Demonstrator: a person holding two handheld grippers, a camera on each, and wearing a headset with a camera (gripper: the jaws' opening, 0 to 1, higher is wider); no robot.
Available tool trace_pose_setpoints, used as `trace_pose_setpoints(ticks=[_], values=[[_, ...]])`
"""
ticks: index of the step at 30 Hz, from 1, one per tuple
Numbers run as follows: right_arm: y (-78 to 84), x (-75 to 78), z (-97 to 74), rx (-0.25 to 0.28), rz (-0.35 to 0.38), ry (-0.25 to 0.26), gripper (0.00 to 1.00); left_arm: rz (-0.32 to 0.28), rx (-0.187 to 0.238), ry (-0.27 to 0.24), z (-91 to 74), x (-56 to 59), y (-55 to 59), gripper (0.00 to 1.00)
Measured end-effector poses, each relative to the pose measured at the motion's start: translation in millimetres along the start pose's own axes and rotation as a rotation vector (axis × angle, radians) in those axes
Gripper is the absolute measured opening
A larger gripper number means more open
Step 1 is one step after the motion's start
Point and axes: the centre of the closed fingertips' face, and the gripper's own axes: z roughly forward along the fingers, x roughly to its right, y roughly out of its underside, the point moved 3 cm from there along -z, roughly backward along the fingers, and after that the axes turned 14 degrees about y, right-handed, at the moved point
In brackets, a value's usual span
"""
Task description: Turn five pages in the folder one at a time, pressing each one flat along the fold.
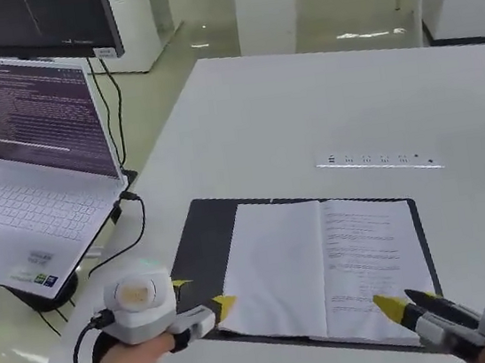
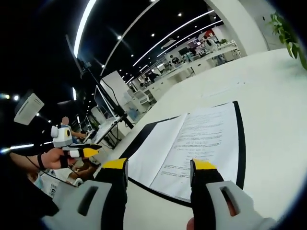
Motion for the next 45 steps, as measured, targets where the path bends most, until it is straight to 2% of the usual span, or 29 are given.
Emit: trace_pose_setpoints(ticks=[6,10,12,17,20,23,26,31,33,41,45], values=[[-6.3,10.3,-22.5,0.038,-0.033,0.044,0.51,0.022,0.008,-0.011,-14.8,7.4,-4.0,0.45],[-4.5,13.3,-34.2,0.026,-0.082,0.057,0.54,0.025,0.039,-0.034,-25.5,9.6,-7.5,0.47],[-1.3,15.3,-39.1,0.006,-0.138,0.06,0.56,0.038,0.039,-0.045,-29.1,10.8,-7.6,0.48],[-3.5,20.4,-49.4,-0.001,-0.167,0.076,0.61,0.052,0.037,-0.054,-36.9,17.5,-7.9,0.5],[-7.2,23.4,-56.5,0.015,-0.15,0.085,0.63,0.055,0.043,-0.054,-41.9,23.8,-8.6,0.54],[-6.4,25.7,-60.6,0.024,-0.152,0.092,0.64,0.053,0.044,-0.056,-44.7,25.4,-7.1,0.56],[-1.4,28.2,-64.4,0.008,-0.167,0.104,0.65,0.041,0.044,-0.063,-47.9,25.3,-4.2,0.58],[2.8,22.4,-70.2,-0.002,-0.158,0.106,0.66,0.026,0.048,-0.077,-54.4,21.5,-2.5,0.63],[6.7,20.1,-71.6,-0.015,-0.161,0.104,0.67,0.021,0.066,-0.07,-56.9,23.2,-5.2,0.63],[13.2,16.9,-77.3,-0.027,-0.15,0.111,0.68,0.027,0.048,-0.055,-51.3,21.6,-7.9,0.64],[15.5,17.1,-81.2,-0.021,-0.147,0.117,0.68,0.036,0.034,-0.021,-41.1,27.7,-13.7,0.6]])
